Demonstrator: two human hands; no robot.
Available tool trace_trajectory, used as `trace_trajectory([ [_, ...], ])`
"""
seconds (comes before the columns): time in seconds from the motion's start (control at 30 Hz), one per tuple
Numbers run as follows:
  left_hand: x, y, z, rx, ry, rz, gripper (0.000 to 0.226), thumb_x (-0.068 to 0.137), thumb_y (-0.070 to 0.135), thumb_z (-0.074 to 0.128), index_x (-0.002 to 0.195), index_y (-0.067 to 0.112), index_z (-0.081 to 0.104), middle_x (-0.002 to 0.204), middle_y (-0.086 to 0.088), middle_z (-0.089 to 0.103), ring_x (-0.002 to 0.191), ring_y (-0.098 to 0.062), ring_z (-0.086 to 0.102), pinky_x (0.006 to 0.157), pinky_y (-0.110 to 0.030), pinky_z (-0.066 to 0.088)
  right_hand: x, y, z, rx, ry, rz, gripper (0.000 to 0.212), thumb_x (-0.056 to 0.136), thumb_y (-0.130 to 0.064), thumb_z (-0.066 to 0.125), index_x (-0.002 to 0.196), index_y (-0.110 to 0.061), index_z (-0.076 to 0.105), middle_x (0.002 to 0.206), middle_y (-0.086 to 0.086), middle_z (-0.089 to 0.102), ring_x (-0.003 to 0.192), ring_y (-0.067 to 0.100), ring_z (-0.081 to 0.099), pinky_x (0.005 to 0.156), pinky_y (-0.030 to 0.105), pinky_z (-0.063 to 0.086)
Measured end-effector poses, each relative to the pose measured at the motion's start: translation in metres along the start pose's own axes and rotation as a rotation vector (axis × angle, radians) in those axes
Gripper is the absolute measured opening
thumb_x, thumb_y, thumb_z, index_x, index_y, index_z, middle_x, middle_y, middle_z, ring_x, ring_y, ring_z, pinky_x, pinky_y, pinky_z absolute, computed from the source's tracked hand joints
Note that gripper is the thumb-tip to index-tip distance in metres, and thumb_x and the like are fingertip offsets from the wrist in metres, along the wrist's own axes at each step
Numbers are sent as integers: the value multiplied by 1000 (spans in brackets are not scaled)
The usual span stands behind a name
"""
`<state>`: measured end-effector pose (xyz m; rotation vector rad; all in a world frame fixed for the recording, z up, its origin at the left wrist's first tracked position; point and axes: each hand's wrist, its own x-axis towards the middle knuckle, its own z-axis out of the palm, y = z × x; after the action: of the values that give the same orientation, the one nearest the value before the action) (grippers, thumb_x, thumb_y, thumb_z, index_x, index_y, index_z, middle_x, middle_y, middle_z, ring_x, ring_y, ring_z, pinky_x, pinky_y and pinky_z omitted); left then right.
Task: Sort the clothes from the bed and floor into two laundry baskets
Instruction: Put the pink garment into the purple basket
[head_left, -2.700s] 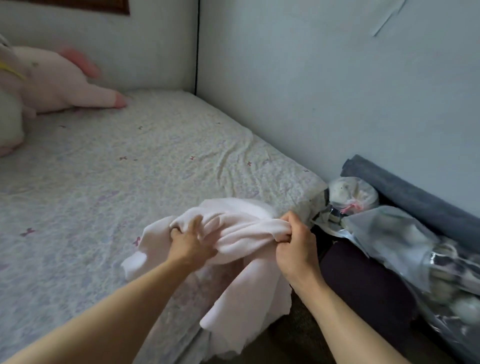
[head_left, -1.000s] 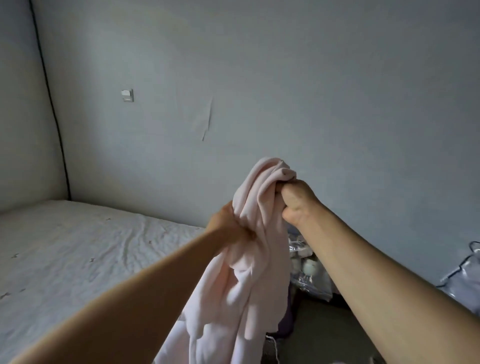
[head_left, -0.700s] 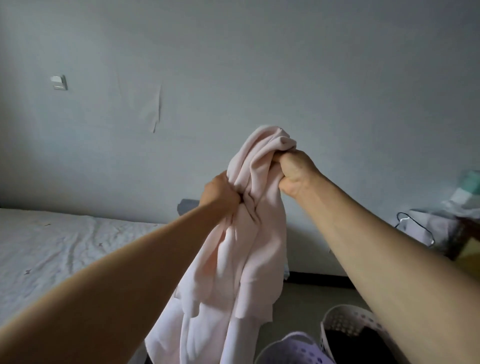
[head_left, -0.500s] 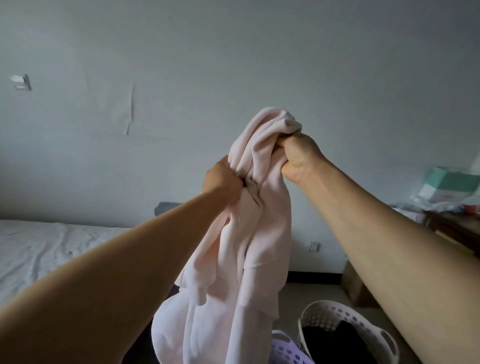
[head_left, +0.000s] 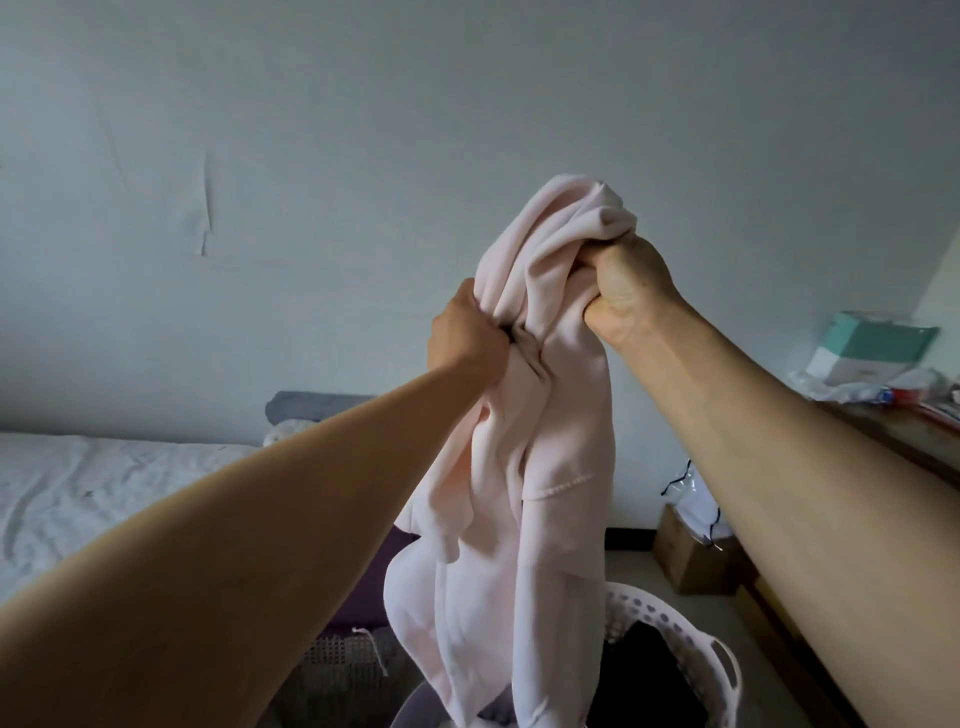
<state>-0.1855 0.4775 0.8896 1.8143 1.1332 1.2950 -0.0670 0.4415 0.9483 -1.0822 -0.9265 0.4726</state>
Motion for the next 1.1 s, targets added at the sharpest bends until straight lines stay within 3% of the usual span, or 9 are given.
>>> trace_trajectory([
  [0.27,-49,-74,54,87,-44,-186,38,80,6,49,116,15,49,114,-15,64,107,-36,57,89,-42,48,-30,93,-32,-14,-5,225,18,66,-21,56,81,-14,64,95,9,68,96,23,66,86,34,55],
  [0.33,-61,-100,65,86,-74,-239,42,80,7,50,120,17,49,114,-14,65,107,-35,59,91,-44,48,-39,123,-37,-26,-13,299,6,75,-16,55,78,-15,60,87,5,64,87,21,64,78,31,53],
  [0.4,-71,-125,75,98,-107,-294,47,80,8,51,125,21,47,114,-11,64,107,-34,59,89,-41,48,-47,155,-43,-11,17,397,13,86,-8,51,76,-15,57,81,2,60,84,20,60,73,28,49],
  [0.5,-88,-160,85,78,-150,-379,43,81,8,52,122,19,48,109,-12,65,103,-34,58,83,-38,47,-64,192,-48,-18,42,480,5,78,-12,55,75,-14,58,81,4,61,83,18,60,75,28,48],
  [0.6,-95,-194,98,61,-171,-429,34,81,6,52,115,13,50,101,-14,65,97,-35,59,82,-40,49,-73,225,-54,-38,91,553,20,87,-2,48,72,-11,57,80,7,61,77,17,59,72,26,48],
  [0.77,-92,-223,120,27,-209,-450,23,83,6,52,106,9,50,84,-5,57,86,-30,55,71,-32,40,-72,264,-63,-162,107,618,21,70,-11,56,86,-4,68,102,22,69,99,33,67,93,47,52],
  [0.87,-91,-230,135,-8,-239,-457,23,83,7,54,106,8,48,85,-5,57,83,-27,52,70,-31,37,-70,260,-67,-139,180,625,10,78,-6,54,75,-10,62,87,13,66,84,26,65,81,36,52],
  [0.97,-92,-233,155,-45,-258,-486,22,83,8,55,104,7,48,87,-6,58,84,-27,54,71,-32,38,-64,263,-81,-150,238,613,28,89,0,47,66,-14,54,71,3,56,66,13,55,64,24,46],
  [1.1,-98,-244,180,-41,-282,-536,23,82,8,55,104,6,48,87,-5,59,84,-26,53,72,-33,41,-57,281,-100,-114,234,664,31,92,3,42,67,-14,49,67,0,50,61,10,50,52,16,45],
])
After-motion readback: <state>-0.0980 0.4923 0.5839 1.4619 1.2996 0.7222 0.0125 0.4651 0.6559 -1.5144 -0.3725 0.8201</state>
